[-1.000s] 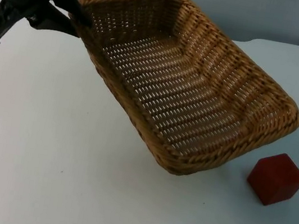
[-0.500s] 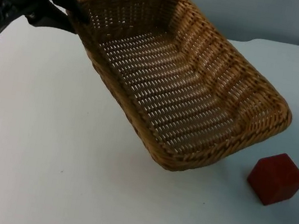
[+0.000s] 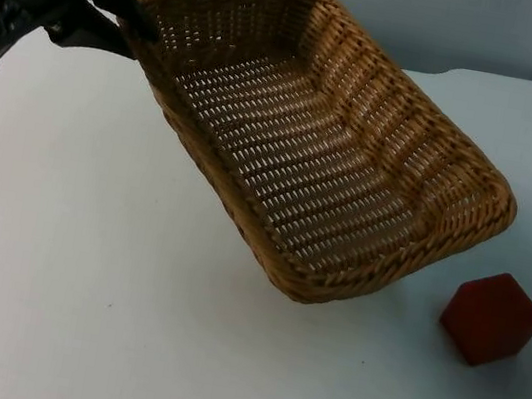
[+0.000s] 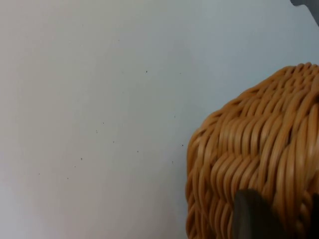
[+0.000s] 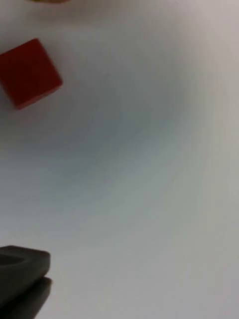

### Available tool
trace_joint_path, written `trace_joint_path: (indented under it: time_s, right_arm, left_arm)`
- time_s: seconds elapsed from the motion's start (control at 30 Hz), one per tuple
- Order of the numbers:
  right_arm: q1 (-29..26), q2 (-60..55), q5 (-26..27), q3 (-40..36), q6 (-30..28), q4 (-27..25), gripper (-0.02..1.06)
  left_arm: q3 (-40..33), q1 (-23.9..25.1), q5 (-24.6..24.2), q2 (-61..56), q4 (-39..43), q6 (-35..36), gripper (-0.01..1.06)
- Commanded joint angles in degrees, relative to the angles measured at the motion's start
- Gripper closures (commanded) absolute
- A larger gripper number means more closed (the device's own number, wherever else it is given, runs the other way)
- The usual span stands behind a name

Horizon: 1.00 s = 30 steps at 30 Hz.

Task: Pick up the basket with the left hand and place the cube into the basket with the right hand.

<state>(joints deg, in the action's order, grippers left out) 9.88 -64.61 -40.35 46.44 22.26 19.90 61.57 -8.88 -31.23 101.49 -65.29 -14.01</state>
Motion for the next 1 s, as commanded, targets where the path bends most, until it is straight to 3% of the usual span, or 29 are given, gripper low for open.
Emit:
trace_joint_path:
  time_s: [0.0,0.1,0.17,0.3,0.33,0.43,0.5,0.6,0.67,0.7,0.77,0.8,0.83,0.87,0.97]
  right_arm:
    - [-0.1,-0.1,3.4,1.2,-1.6,-0.8,0.99]
    - [-0.1,-0.6,7.5,1.2,-9.1,-2.4,0.99]
    - [-0.1,-0.8,7.8,1.2,-10.7,-3.0,0.99]
    - [-0.1,-4.9,6.1,1.2,-30.9,-21.7,0.99]
    - [-0.1,-4.9,6.1,1.2,-30.9,-21.7,0.99]
    - [-0.1,-8.9,0.2,1.2,-46.9,-40.2,0.99]
    - [-0.1,-11.2,-5.6,1.2,-51.7,-45.6,0.99]
    - [-0.1,-12.8,-9.2,1.2,-51.8,-46.1,0.94]
    - [-0.1,-12.9,-11.0,1.2,-50.6,-45.5,0.77]
    - [-0.1,-12.9,-11.0,1.2,-50.6,-45.5,0.77]
    - [-0.1,-12.8,-13.6,1.2,-48.4,-44.6,0.52]
    - [-0.1,-12.8,-15.8,1.2,-45.9,-42.5,0.3]
    - [-0.1,-12.8,-17.1,1.2,-43.1,-40.1,0.2]
    - [-0.1,-12.8,-17.1,1.2,-43.1,-40.1,0.2]
    - [-0.1,-12.8,-18.0,1.2,-37.2,-32.7,0.14]
  left_arm:
    - [0.6,0.0,0.1,-0.8,-2.2,0.5,1.05]
    - [0.6,0.0,0.1,-0.8,-2.1,0.5,1.05]
    - [0.6,0.0,0.2,-0.8,-2.1,0.5,1.05]
    - [0.6,0.0,1.0,-0.8,-1.6,0.5,1.05]
    - [0.6,0.0,1.0,-0.8,-1.6,0.5,1.05]
    - [0.6,0.0,1.3,-0.8,-1.6,0.5,1.05]
    - [0.6,0.0,1.3,-0.8,-1.6,0.5,1.05]
    - [0.6,0.0,1.3,-0.8,-1.6,0.5,1.05]
    - [0.6,0.0,1.3,-0.8,-1.4,0.5,1.05]
    - [0.6,0.0,1.3,-0.8,-1.4,0.5,1.05]
    - [0.6,0.0,1.3,-0.8,-1.4,0.5,1.05]
    - [0.6,0.0,1.3,-0.8,-1.4,0.5,1.05]
    - [0.6,0.0,1.3,-0.8,-1.4,0.5,1.05]
    - [0.6,0.0,1.3,-0.8,-1.4,0.5,1.05]
    - [0.6,0.0,1.3,-0.8,-1.4,0.5,1.05]
